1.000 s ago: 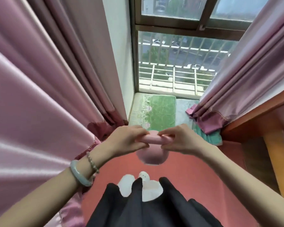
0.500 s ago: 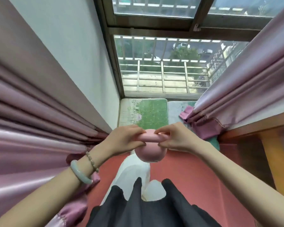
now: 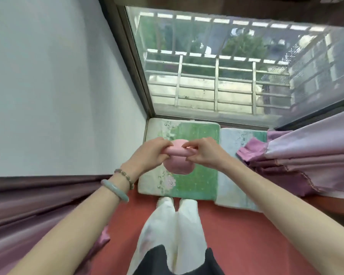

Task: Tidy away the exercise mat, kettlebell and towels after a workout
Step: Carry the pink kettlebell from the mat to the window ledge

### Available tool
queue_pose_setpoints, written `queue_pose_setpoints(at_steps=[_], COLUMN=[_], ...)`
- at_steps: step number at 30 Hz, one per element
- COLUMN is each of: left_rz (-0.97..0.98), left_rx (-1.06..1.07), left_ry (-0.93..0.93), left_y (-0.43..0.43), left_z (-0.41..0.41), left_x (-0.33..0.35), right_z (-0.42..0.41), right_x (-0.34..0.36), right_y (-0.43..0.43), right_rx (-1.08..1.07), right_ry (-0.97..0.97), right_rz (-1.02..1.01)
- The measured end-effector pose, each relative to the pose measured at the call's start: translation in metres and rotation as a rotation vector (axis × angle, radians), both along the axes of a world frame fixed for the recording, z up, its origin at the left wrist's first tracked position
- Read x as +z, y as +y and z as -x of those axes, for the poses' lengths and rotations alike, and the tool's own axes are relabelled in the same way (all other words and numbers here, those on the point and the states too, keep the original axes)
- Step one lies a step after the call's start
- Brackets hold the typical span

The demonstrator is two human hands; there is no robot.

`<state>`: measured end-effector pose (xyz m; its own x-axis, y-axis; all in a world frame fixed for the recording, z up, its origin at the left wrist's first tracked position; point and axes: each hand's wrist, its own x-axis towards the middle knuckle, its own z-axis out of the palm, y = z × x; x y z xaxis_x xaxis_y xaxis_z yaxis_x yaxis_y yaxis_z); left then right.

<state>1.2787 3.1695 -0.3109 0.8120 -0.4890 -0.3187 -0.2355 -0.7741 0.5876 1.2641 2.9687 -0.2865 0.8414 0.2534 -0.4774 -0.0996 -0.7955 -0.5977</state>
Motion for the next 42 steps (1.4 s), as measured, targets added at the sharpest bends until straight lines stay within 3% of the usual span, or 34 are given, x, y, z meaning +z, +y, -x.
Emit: queue_pose_setpoints(at_steps=[9, 18, 24, 31, 39, 42], left_rz=[-0.073, -0.004, 0.061, 0.028, -0.150, -0.272], left_rx=[0.092, 0.224, 0.355, 0.327, 0.196, 0.033], left_ry=[-0.074, -0.166, -0.104, 0.075, -0.030, -0.146], left_y=[-0.001, 0.010, 0.015, 0.026, 0.028, 0.032], left_z=[-0.123, -0.167, -0.124, -0.071, -0.024, -0.013], left_x=[-0.233, -0.385, -0.431, -0.453, -0.506, -0.520], right_z=[-0.124, -0.176, -0.146, -0.091, -0.032, -0.023], right_x=[-0.245, -0.404, -0.445, -0.480, -0.532, -0.540], right_y=[0.010, 0.028, 0.028, 0.014, 0.001, -0.003], right_rx=[0.022, -0.017, -0.001, 0.216, 0.513, 0.536], right_ry=[-0.054, -0.180, -0.130, -0.111, -0.286, -0.235], right_rz=[-0.005, 0.043, -0.012, -0.069, -0.029, -0.017])
